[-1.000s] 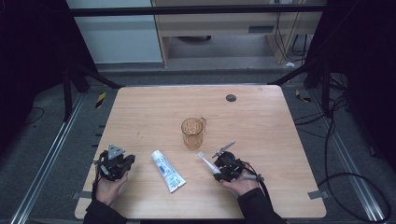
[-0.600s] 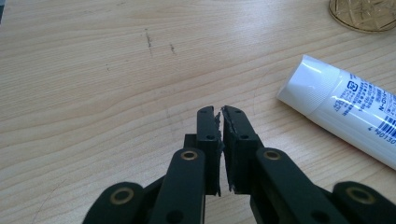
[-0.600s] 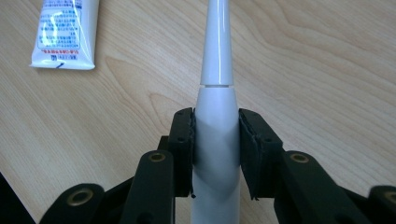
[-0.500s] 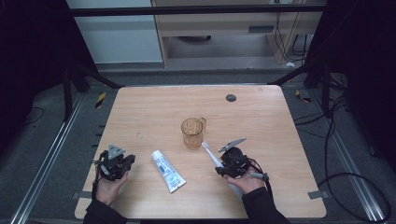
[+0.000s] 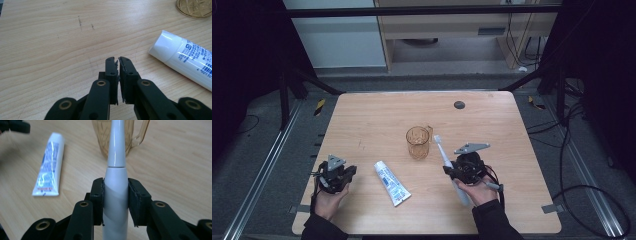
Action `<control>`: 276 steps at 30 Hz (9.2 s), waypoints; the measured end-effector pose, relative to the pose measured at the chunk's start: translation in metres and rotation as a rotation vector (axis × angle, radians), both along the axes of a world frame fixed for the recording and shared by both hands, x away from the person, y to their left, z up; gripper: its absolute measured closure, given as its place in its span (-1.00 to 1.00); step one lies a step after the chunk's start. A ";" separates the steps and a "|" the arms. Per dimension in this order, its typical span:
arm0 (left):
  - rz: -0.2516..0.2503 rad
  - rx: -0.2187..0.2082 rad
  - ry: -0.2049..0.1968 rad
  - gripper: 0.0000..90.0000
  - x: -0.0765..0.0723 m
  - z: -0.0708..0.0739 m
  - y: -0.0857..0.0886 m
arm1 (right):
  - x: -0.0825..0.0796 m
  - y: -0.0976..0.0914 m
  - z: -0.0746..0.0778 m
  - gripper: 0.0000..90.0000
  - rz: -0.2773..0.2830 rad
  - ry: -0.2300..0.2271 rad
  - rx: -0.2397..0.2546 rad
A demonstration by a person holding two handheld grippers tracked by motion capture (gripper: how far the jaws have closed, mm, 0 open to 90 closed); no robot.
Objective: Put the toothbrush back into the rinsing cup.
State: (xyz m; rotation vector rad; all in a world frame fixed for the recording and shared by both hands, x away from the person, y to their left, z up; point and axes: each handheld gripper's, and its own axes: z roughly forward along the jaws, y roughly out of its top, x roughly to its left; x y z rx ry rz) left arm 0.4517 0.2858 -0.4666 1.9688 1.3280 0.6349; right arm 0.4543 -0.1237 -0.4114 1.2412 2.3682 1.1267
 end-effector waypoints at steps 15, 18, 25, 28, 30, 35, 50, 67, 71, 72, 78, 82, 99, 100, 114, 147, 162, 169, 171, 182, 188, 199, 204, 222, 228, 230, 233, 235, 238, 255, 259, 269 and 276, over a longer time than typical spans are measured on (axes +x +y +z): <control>0.002 0.000 -0.001 0.90 0.000 0.000 0.000 | 0.009 0.000 0.025 0.50 -0.118 -0.226 0.200; 0.002 -0.001 -0.002 0.90 0.000 0.000 0.000 | 0.013 0.004 0.031 0.50 -0.137 -0.261 0.233; 0.003 0.000 -0.001 0.90 0.000 0.000 0.000 | 0.023 0.009 0.040 0.50 -0.175 -0.347 0.301; 0.002 0.002 -0.003 0.90 -0.001 0.000 -0.001 | 0.029 0.012 0.044 0.50 -0.185 -0.383 0.324; 0.003 0.003 -0.002 0.90 -0.001 0.000 -0.001 | 0.033 0.013 0.048 0.50 -0.197 -0.403 0.345; 0.002 0.002 -0.002 0.90 -0.001 0.000 0.000 | 0.042 0.015 0.056 0.50 -0.229 -0.460 0.402; 0.012 0.003 -0.018 0.55 -0.001 -0.002 0.000 | 0.072 0.035 0.062 0.50 -0.260 -0.542 0.419; 0.055 0.020 -0.051 -0.04 0.002 -0.007 0.002 | 0.088 0.045 0.054 0.50 -0.275 -0.583 0.452; 0.070 0.010 -0.054 -0.12 0.002 -0.007 0.004 | 0.090 0.050 0.050 0.50 -0.270 -0.586 0.450; 0.074 0.006 -0.054 -0.15 0.002 -0.007 0.004 | 0.091 0.051 0.049 0.50 -0.267 -0.587 0.448; 0.087 0.012 -0.054 -0.25 0.002 -0.006 0.005 | 0.093 0.060 0.045 0.50 -0.254 -0.587 0.452; 0.087 0.013 -0.054 -0.27 0.002 -0.006 0.004 | 0.094 0.064 0.041 0.50 -0.243 -0.581 0.435; 0.090 0.021 -0.051 -0.34 0.003 -0.008 0.004 | 0.095 0.074 0.013 0.50 -0.220 -0.526 0.428; 0.090 0.021 -0.051 -0.34 0.003 -0.008 0.004 | 0.095 0.075 0.012 0.50 -0.220 -0.523 0.424; 0.091 0.028 -0.054 -0.35 0.003 -0.008 0.004 | 0.093 0.081 -0.009 0.50 -0.207 -0.492 0.388; 0.087 0.031 -0.050 -0.36 0.002 -0.008 0.002 | 0.087 0.074 -0.031 0.49 -0.174 -0.405 0.259; 0.085 0.029 -0.052 -0.37 0.001 -0.007 0.002 | 0.083 0.075 -0.028 0.43 -0.145 -0.382 0.259; 0.078 0.027 -0.052 -0.37 0.001 -0.007 0.001 | 0.081 0.076 -0.027 0.41 -0.137 -0.378 0.251; 0.077 0.036 -0.060 -0.37 0.001 -0.007 0.001 | 0.081 0.077 -0.027 0.37 -0.131 -0.371 0.248; 0.052 0.015 -0.089 -0.26 0.000 -0.004 0.002 | 0.077 0.077 -0.025 0.13 -0.123 -0.383 0.212; 0.050 0.031 -0.095 -0.23 0.000 -0.005 0.002 | 0.074 0.076 -0.023 -0.11 -0.120 -0.373 0.204; 0.058 0.029 -0.105 -0.08 -0.004 -0.002 0.002 | 0.059 0.064 -0.007 -0.31 -0.109 -0.345 0.172; 0.059 0.020 -0.087 -0.04 -0.005 -0.003 0.002 | 0.050 0.051 -0.004 -0.33 -0.124 -0.318 0.174; 0.038 -0.025 -0.014 0.28 -0.008 -0.004 -0.002 | 0.023 -0.028 -0.016 -0.29 -0.156 -0.278 0.081; 0.008 -0.029 0.015 0.48 -0.010 -0.004 -0.009 | 0.016 -0.056 -0.023 -0.27 -0.181 -0.260 0.047; 0.000 -0.032 0.019 0.53 -0.011 -0.004 -0.012 | 0.013 -0.063 -0.025 -0.27 -0.185 -0.254 0.031; -0.020 -0.029 0.031 0.63 -0.013 -0.004 -0.017 | 0.008 -0.072 -0.029 -0.26 -0.189 -0.252 0.017; -0.035 -0.027 0.040 0.69 -0.014 -0.005 -0.020 | 0.005 -0.079 -0.031 -0.25 -0.192 -0.251 0.009; -0.054 -0.025 0.058 0.76 -0.014 -0.006 -0.026 | 0.000 -0.087 -0.034 -0.23 -0.205 -0.240 0.012; -0.144 0.002 0.102 0.99 -0.017 -0.009 -0.048 | -0.010 -0.110 -0.049 -0.16 -0.244 -0.209 -0.051; -0.204 0.018 0.126 1.00 -0.024 -0.013 -0.060 | -0.013 -0.114 -0.051 -0.16 -0.250 -0.204 -0.055; -0.310 0.042 0.159 1.00 -0.034 -0.016 -0.080 | -0.017 -0.121 -0.054 -0.17 -0.274 -0.195 -0.058; -0.336 0.048 0.166 1.00 -0.036 -0.018 -0.087 | -0.017 -0.124 -0.055 -0.19 -0.287 -0.193 -0.057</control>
